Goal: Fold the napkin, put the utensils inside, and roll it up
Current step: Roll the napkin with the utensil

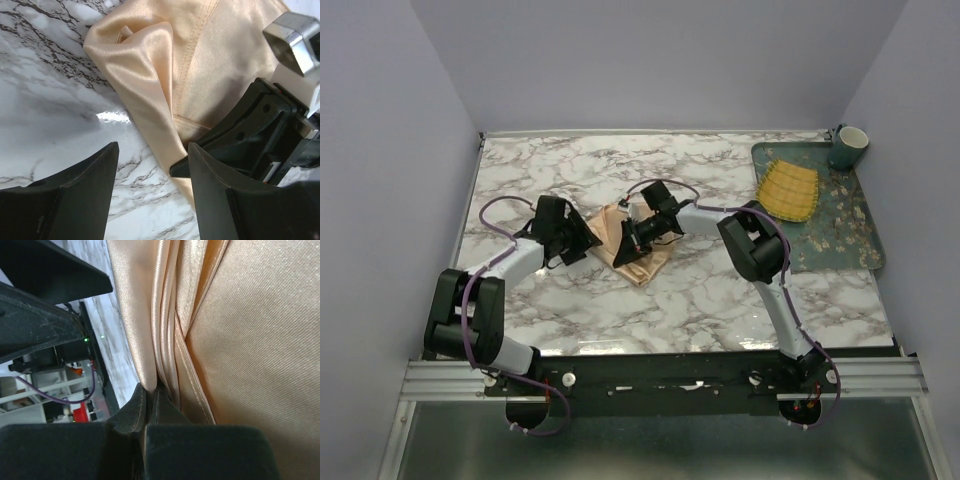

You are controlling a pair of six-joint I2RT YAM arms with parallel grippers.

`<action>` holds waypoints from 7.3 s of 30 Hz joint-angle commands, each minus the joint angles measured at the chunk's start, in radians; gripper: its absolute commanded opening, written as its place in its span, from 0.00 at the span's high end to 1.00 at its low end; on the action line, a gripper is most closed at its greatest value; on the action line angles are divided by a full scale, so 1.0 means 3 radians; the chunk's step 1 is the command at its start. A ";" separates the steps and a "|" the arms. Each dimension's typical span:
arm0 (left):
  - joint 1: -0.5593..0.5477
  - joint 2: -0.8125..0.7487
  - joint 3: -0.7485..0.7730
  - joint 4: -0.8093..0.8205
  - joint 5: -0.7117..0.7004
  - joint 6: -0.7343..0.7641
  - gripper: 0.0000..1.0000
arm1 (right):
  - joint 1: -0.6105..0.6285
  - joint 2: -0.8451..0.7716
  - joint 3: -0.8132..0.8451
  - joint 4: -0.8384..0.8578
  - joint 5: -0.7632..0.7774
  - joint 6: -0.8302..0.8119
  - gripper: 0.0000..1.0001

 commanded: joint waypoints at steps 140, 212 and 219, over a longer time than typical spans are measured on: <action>-0.0373 -0.0085 0.0137 -0.0183 0.0022 0.0056 0.54 | -0.0116 -0.0275 -0.1296 0.0695 0.0189 0.0116 0.99; -0.0572 0.0891 -0.0160 0.0625 0.0298 -0.0241 0.99 | 0.0098 -0.1051 -0.0351 -0.1432 0.2069 -0.0958 0.41; -0.0577 0.0999 -0.0160 0.0716 0.0364 -0.0246 1.00 | 0.0631 -0.1328 -0.0513 -0.1203 0.3123 -0.1040 0.43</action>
